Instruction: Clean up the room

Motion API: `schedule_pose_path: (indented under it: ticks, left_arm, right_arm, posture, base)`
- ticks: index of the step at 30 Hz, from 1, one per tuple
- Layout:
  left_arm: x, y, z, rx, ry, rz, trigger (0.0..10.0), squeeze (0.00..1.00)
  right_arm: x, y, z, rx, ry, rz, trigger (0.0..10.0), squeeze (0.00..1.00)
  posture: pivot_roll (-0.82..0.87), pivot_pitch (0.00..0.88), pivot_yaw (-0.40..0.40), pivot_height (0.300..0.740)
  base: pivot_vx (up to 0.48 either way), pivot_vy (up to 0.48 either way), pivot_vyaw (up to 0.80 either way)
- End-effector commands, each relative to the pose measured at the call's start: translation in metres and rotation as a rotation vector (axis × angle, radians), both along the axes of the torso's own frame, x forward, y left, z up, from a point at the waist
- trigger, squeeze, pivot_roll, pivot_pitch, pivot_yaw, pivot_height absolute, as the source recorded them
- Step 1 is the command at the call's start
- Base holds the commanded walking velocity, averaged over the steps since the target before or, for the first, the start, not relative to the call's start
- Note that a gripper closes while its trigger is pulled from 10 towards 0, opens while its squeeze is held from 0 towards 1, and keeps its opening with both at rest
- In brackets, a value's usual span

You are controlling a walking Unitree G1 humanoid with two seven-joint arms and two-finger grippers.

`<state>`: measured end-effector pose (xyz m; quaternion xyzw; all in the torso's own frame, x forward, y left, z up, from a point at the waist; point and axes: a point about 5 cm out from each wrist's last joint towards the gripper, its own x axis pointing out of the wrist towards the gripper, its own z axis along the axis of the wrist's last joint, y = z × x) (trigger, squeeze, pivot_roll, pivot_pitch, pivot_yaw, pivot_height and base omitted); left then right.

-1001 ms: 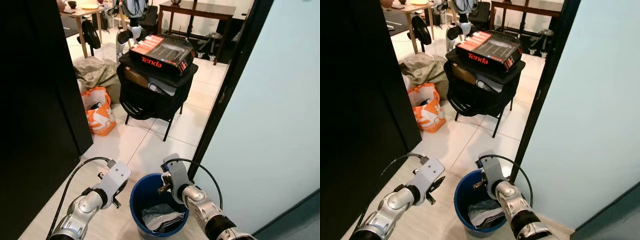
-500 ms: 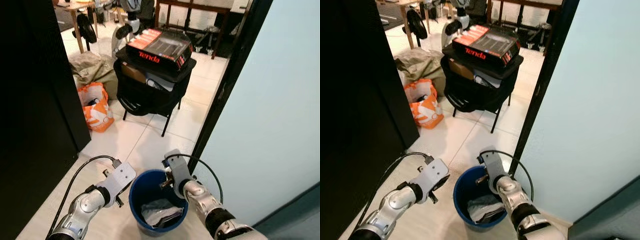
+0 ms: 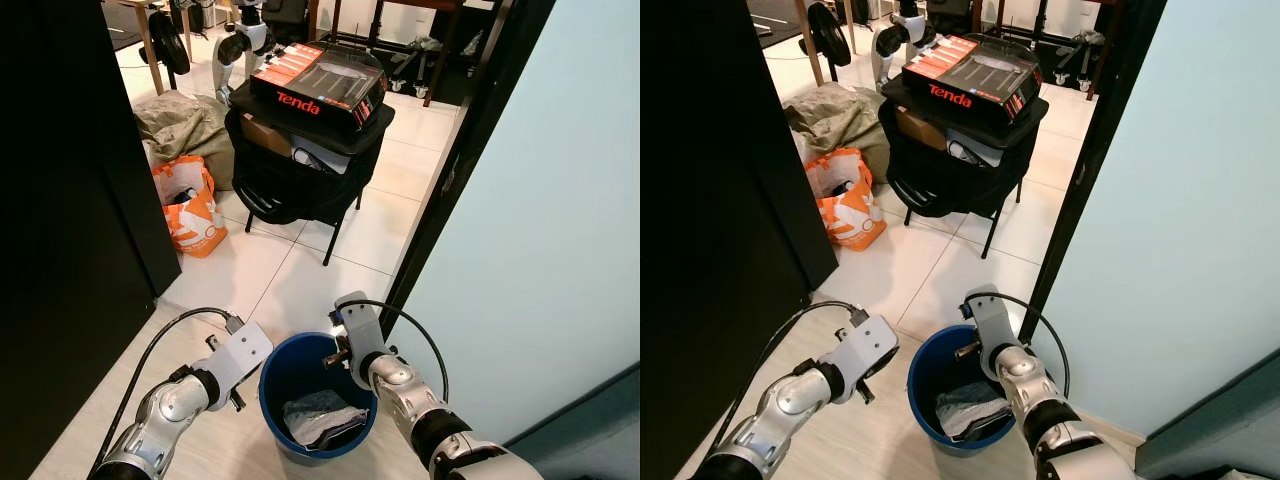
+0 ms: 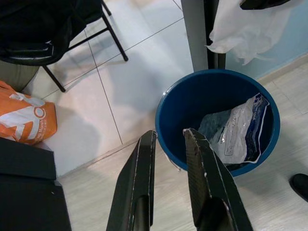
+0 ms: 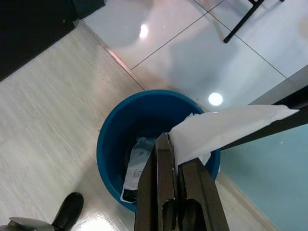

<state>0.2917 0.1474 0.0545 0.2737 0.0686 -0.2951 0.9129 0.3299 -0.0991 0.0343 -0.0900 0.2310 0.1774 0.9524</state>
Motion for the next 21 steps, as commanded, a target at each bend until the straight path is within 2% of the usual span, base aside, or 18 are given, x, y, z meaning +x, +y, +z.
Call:
schedule_pose_path:
  ticks: [1,14,21]
  left_arm:
    - [-0.0020,-0.0059,-0.0002,-0.001,-0.006,-0.028,10.0,0.00]
    - [-0.0019,-0.0068,-0.0008,0.001,-0.004,-0.034,10.0,0.00]
    - [-0.0011,-0.0072,-0.0004,0.004,-0.006,-0.038,10.0,0.00]
  right_arm:
    - [-0.0026,-0.0022,-0.0041,-0.002,0.012,-0.010,10.0,0.00]
    - [-0.0023,-0.0024,-0.0039,-0.001,0.015,-0.006,10.0,0.00]
    - [-0.0022,-0.0022,-0.0037,-0.003,0.010,-0.005,10.0,0.00]
  posture:
    - [0.11,0.152,-0.077,0.677]
    - [0.10,0.152,-0.074,0.639]
    - [0.10,0.152,-0.073,0.639]
  base:
    - [0.000,0.000,0.00]
    - [0.000,0.000,0.00]
    - [0.000,0.000,0.00]
